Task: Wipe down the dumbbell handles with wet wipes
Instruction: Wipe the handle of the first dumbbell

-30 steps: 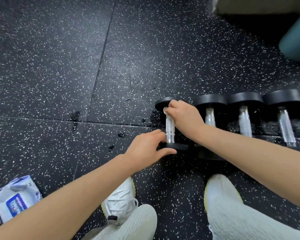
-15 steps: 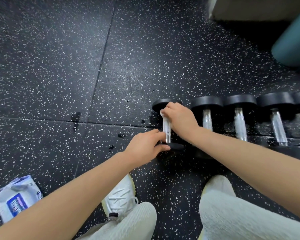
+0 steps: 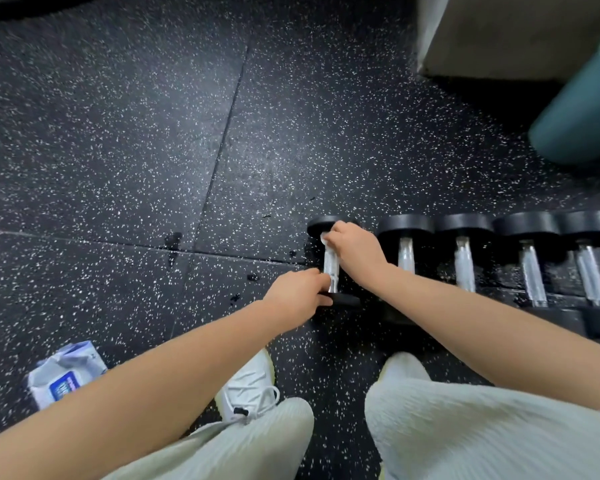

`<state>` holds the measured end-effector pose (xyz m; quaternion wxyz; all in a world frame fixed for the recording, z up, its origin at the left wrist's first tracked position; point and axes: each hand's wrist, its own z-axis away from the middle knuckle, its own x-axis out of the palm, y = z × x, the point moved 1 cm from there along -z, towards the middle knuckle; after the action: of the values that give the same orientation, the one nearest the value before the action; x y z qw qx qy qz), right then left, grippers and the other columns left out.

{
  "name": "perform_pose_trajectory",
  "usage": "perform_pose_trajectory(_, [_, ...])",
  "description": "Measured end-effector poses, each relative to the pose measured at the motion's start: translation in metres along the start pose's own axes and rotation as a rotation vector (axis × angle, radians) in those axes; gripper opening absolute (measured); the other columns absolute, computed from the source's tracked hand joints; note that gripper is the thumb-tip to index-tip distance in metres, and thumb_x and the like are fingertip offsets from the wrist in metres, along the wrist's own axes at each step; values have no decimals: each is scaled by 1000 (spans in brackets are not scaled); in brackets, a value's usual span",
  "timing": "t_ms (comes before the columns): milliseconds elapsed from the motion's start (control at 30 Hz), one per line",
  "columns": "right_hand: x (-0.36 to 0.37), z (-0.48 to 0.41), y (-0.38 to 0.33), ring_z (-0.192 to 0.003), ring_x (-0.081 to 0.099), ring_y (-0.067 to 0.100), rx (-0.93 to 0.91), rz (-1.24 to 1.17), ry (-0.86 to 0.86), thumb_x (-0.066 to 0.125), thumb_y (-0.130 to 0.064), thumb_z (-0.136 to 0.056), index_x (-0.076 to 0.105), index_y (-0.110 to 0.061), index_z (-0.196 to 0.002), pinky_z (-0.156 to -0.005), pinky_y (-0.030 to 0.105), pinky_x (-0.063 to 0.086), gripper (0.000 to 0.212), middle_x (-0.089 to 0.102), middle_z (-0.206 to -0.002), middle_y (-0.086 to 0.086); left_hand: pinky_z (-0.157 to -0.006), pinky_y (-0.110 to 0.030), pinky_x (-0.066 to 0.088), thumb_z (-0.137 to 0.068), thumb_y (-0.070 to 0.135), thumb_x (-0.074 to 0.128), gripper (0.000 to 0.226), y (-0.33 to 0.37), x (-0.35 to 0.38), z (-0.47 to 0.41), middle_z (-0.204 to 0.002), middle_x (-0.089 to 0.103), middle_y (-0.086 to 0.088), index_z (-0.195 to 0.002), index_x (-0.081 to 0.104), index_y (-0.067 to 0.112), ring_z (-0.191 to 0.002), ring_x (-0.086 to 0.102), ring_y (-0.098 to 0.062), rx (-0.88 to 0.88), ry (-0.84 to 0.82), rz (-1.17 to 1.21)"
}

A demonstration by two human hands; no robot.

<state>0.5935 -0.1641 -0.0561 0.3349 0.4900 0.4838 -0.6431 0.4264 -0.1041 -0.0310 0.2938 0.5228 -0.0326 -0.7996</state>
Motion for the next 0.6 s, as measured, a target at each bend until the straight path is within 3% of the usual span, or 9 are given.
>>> perform_pose_trajectory(100, [11, 10, 3, -86, 60, 21, 22, -52, 50, 68, -7, -85, 70, -22, -99, -59, 36, 49, 20, 59, -94, -4, -68, -37, 46, -107, 33, 54, 22, -3, 7, 5, -107, 55, 3, -128, 58, 30, -78, 59, -27, 31, 15, -17])
perform_pose_trajectory(200, [13, 22, 0, -83, 56, 17, 13, -94, 36, 69, -13, -87, 68, -24, -101, -55, 30, 39, 18, 57, -93, -6, -62, -36, 41, -108, 28, 52, 23, -3, 11, 9, -99, 50, 3, -130, 57, 32, -66, 54, -26, 18, 48, 22])
perform_pose_trajectory(400, [15, 3, 7, -86, 58, 23, -32, -48, 74, 68, -14, -90, 71, -17, -110, -53, 27, 35, 21, 60, -99, -2, -74, -46, 54, -105, 24, 54, 15, -11, 7, 13, -102, 51, 4, -119, 60, 28, -91, 71, -27, 5, 11, 134])
perform_pose_trajectory(600, [27, 10, 1, -84, 54, 20, -41, -94, 133, 67, -12, -89, 71, -19, -105, -54, 30, 43, 18, 60, -99, -3, -74, -45, 51, -105, 30, 58, 15, -25, 19, 14, -106, 53, 8, -119, 62, 32, -83, 62, -26, 15, 108, 190])
